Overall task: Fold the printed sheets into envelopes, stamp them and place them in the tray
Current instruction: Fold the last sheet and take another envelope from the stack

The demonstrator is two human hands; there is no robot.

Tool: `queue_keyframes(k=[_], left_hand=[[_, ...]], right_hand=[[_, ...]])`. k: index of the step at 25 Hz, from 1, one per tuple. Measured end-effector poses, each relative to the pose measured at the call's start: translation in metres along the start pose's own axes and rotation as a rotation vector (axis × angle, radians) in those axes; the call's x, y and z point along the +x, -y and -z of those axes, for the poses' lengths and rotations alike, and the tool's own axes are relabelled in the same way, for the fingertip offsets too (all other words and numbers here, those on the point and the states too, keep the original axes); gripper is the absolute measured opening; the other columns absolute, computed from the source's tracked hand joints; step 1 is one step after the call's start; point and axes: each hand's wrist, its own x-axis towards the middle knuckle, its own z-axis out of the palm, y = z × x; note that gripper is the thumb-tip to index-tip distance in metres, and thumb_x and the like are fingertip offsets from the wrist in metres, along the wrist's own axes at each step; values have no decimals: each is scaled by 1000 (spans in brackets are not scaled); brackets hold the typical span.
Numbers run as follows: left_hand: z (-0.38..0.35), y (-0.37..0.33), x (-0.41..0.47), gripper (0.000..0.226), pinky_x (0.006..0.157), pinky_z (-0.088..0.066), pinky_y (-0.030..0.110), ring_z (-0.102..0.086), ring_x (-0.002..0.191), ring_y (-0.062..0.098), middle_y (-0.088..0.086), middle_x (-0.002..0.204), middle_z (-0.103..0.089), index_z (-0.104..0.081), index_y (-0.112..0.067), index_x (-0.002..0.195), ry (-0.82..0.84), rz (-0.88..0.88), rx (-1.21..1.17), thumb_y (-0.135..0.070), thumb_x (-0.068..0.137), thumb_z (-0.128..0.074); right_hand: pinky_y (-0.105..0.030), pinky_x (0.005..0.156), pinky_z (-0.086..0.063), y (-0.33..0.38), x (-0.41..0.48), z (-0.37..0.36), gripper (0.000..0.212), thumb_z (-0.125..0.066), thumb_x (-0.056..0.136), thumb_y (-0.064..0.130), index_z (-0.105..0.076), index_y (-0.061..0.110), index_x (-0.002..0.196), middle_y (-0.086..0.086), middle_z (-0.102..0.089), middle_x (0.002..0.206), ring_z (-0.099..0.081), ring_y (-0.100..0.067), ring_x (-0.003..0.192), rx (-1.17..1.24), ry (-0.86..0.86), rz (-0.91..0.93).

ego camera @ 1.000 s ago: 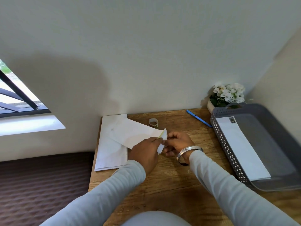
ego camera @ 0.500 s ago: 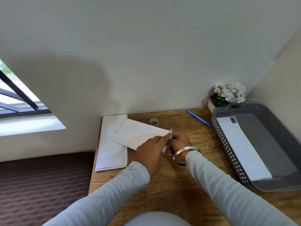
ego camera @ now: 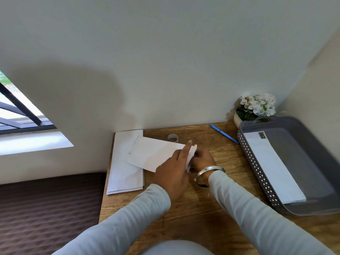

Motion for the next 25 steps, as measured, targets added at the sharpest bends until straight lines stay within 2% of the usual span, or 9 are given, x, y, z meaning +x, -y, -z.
queue_keyframes(k=[3,6,9,12,15,18,20,21,25], left_hand=[[7,4,-5,91,94,-56,36,-59,114,15,-10,150,-39,6,-48,152,52,-53,-103,-48,91,-61],[22,17,0,77,99,-52,35,-52,122,10,-12,151,-37,-12,-42,154,-32,-92,-113,-50,93,-58],[47,33,25,69,113,-39,41,-36,138,17,-2,153,-37,-26,-27,155,-197,-141,5,-32,94,-59],[77,36,51,63,115,-34,39,-44,132,18,-5,144,-51,-35,-29,151,-205,-142,-24,-28,94,-61],[99,35,65,24,95,-50,35,-64,103,19,-5,111,-71,-65,-28,119,-162,-79,-175,-29,95,-63],[109,35,70,12,82,-56,44,-68,87,22,-3,91,-73,-70,-22,96,-239,36,-452,-31,93,-63],[111,30,68,12,81,-59,43,-71,91,26,3,95,-76,-72,-13,100,-308,117,-806,-18,94,-64],[111,26,66,14,80,-60,38,-72,94,24,5,99,-77,-72,-10,105,-321,152,-947,-11,96,-62],[106,12,61,22,86,-57,40,-71,102,26,9,111,-74,-69,-6,117,-313,226,-1161,-8,98,-58]], right_hand=[[-14,44,-47,0,4,7,15,-59,97,7,-68,17,90,-2,-71,83,-68,-20,77,-89,-28,111],[-15,50,-49,13,5,17,19,-63,95,6,-69,24,91,4,-72,86,-69,-15,80,-191,36,233],[-25,60,-56,36,6,25,29,-67,88,-2,-74,26,89,5,-75,84,-71,-8,78,-298,157,387],[-42,75,-59,63,8,28,9,-69,84,6,-75,9,90,-16,-75,88,-73,-24,87,-355,262,532],[-42,78,-58,90,7,31,8,-69,88,8,-75,10,94,-17,-74,92,-71,-25,85,-322,286,676],[-32,78,-57,112,-3,35,19,-62,97,32,-76,18,99,-6,-75,97,-71,-18,89,-104,203,667],[-31,76,-59,114,-6,38,29,-59,97,39,-73,16,107,-1,-75,94,-72,-16,87,95,175,588],[-30,76,-59,111,-8,38,23,-62,97,31,-70,14,110,0,-76,93,-72,-15,87,121,179,588],[-25,71,-56,95,-15,31,12,-70,89,3,-70,11,97,6,-76,85,-72,-9,80,-117,170,692]])
